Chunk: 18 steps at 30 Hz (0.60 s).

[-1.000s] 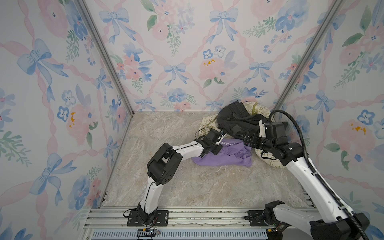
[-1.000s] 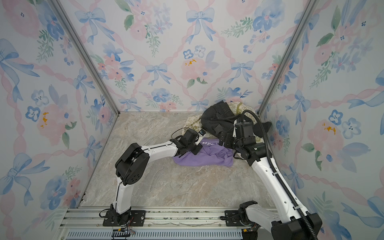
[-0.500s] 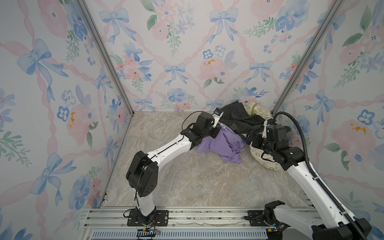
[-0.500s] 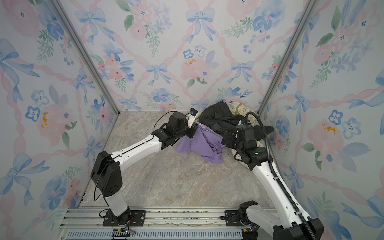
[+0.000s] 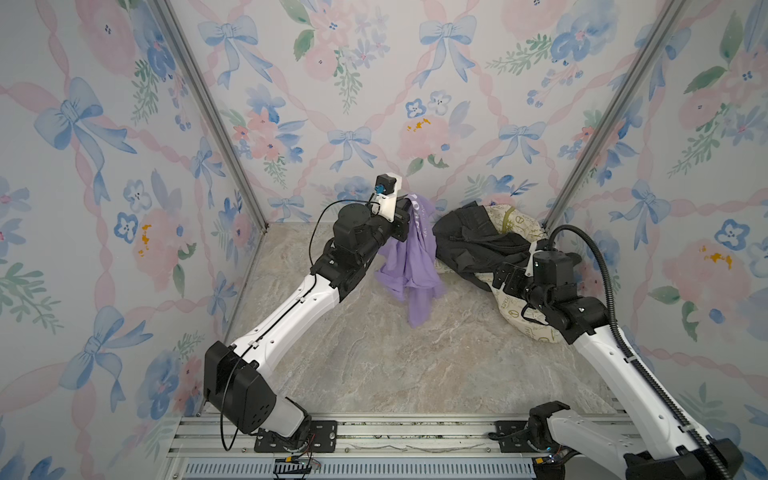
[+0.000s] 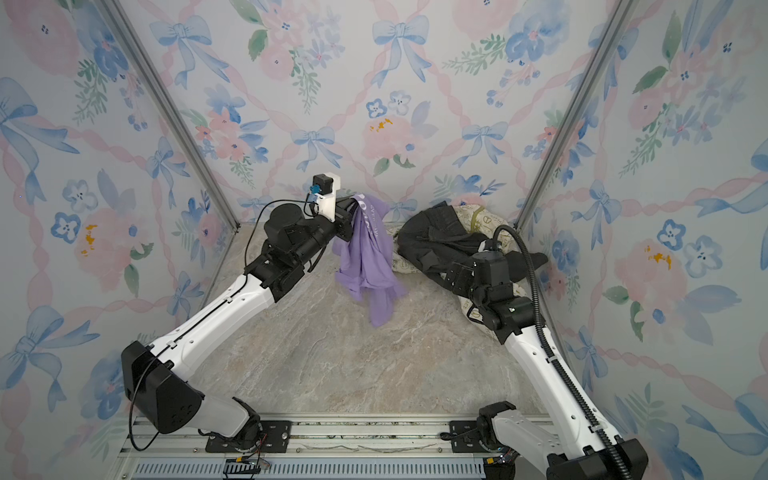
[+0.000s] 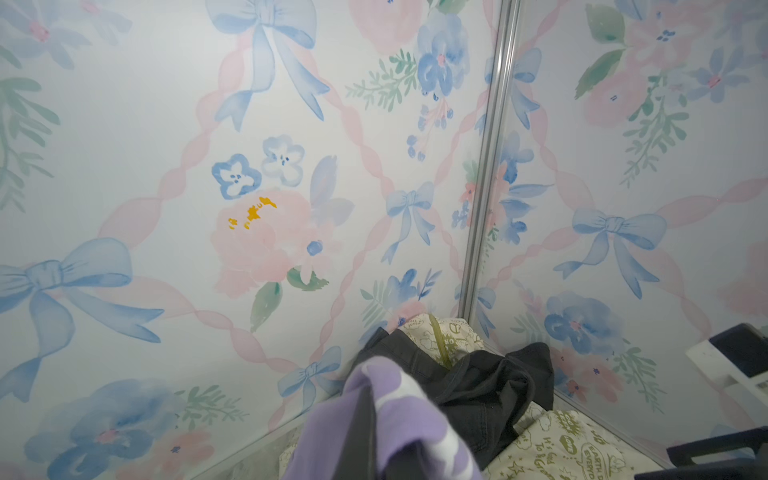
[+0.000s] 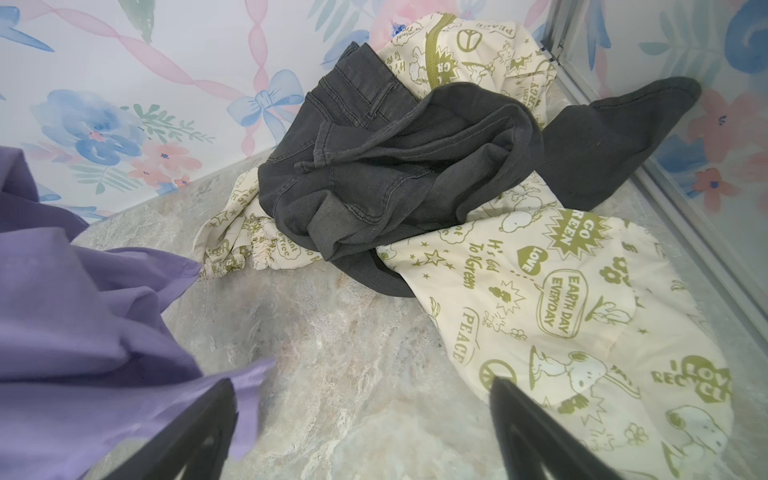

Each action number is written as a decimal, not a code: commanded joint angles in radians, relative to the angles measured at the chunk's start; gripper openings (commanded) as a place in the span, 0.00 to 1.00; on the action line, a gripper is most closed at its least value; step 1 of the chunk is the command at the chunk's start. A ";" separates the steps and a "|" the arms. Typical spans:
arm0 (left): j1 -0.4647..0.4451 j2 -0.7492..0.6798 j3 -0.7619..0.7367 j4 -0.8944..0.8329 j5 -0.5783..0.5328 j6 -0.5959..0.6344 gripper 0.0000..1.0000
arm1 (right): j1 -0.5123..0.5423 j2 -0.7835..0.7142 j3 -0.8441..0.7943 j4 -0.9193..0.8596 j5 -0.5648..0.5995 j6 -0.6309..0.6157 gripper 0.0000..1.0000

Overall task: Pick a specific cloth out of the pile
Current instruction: 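Lift the lavender shirt with the left gripper and carry it away from the pile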

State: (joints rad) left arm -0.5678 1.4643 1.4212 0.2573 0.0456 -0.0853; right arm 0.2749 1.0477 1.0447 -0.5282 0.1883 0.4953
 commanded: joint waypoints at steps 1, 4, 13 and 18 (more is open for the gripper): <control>0.032 -0.038 0.015 0.069 0.008 -0.035 0.00 | 0.004 0.014 -0.005 0.028 0.001 0.016 0.97; 0.072 -0.057 0.004 0.054 0.009 -0.054 0.00 | 0.016 0.035 0.004 0.038 -0.003 0.017 0.97; 0.183 -0.122 -0.112 -0.037 -0.066 -0.134 0.00 | 0.067 0.110 0.068 0.039 -0.012 -0.031 0.97; 0.241 -0.154 -0.188 -0.090 -0.096 -0.211 0.00 | 0.082 0.147 0.083 0.043 -0.028 -0.042 0.97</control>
State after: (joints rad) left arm -0.3462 1.3487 1.2552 0.1722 -0.0196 -0.2298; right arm 0.3447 1.1786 1.0935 -0.4961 0.1722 0.4755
